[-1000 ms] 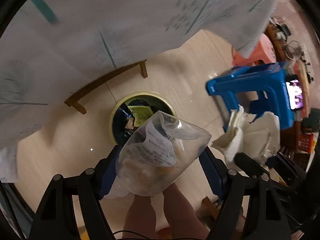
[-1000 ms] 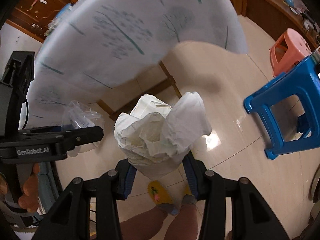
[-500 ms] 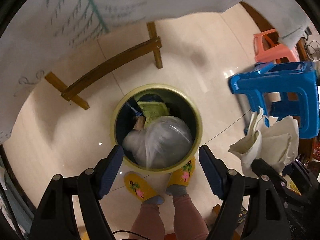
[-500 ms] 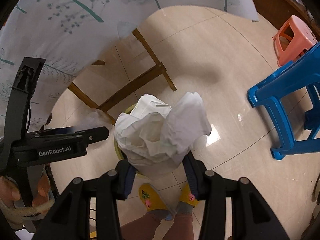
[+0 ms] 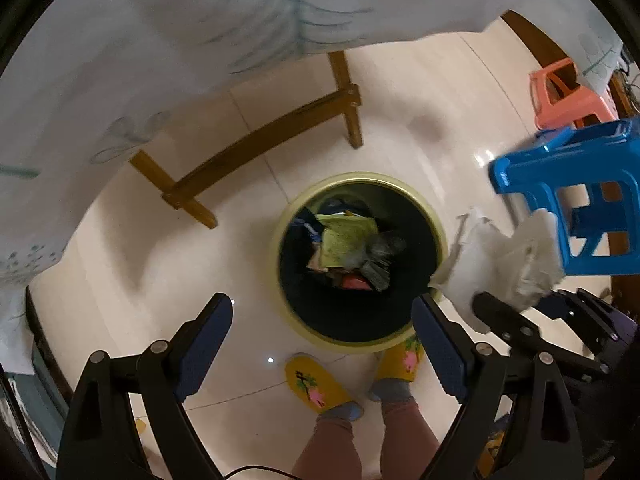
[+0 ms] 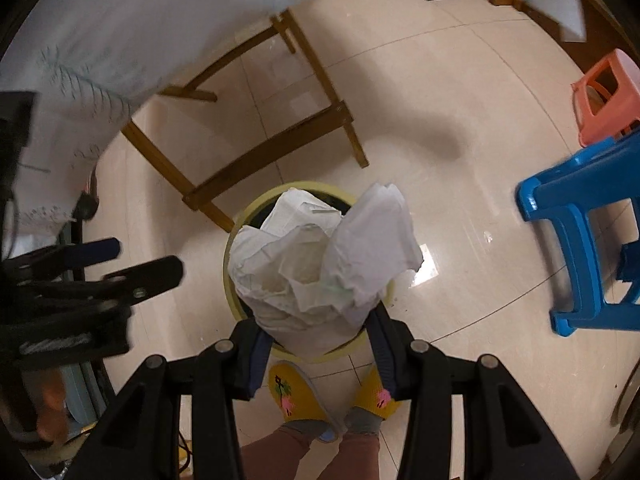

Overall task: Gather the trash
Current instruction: 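Open both grippers to drop the bag and tissue into the bin, then raise both tools back toward the table, then grasp the silver printed box with the left gripper while the right gripper grasps the brown pulp tray, then carry the silver box and pulp tray over the bin and open both grippers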

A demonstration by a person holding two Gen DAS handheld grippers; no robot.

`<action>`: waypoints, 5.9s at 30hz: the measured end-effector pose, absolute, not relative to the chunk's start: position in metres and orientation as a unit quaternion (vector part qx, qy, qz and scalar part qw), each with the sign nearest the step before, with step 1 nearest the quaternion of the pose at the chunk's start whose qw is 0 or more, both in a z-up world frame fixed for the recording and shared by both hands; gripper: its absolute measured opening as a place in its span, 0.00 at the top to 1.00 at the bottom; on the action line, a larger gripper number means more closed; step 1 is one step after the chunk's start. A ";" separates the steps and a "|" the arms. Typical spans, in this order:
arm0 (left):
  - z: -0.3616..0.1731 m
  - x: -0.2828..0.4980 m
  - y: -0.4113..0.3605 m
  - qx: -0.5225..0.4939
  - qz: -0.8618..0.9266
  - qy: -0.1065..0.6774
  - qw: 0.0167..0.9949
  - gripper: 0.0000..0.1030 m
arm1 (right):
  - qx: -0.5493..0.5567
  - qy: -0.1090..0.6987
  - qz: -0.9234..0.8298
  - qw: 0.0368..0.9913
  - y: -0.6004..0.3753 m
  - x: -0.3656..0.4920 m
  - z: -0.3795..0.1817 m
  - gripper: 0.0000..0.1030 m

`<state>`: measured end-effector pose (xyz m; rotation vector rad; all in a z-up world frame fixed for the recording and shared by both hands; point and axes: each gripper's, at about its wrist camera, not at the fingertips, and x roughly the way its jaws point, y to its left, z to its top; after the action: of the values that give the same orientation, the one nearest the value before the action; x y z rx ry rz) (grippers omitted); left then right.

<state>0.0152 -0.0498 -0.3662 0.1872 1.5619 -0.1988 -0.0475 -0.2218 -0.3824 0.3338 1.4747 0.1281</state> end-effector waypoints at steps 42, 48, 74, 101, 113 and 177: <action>-0.198 -0.005 -0.005 0.031 -0.037 0.659 0.751 0.13 | 0.130 0.610 0.059 0.780 -0.205 -0.047 -0.229 0.27; -0.136 -0.012 -0.003 0.028 -0.042 0.638 0.768 0.13 | 0.128 0.585 0.068 0.798 -0.204 -0.049 -0.161 0.26; 0.041 0.016 0.027 -0.048 0.042 0.482 0.874 0.13 | 0.062 0.473 0.153 0.865 -0.211 0.022 0.003 0.27; 0.014 0.235 0.124 -0.047 0.011 0.519 0.854 0.24 | 0.116 0.532 0.062 0.836 -0.223 0.233 -0.055 0.33; -0.045 0.396 0.151 -0.036 -0.090 0.592 0.800 0.29 | 0.165 0.557 0.020 0.814 -0.200 0.295 -0.100 0.88; -0.116 0.454 0.082 0.096 -0.122 0.616 0.772 0.42 | 0.253 0.497 0.031 0.830 -0.146 0.294 -0.083 0.91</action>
<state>0.4535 0.0823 -0.1159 0.2074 1.3361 -0.2647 0.2937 -0.1455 -0.0829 0.5371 1.0536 0.0656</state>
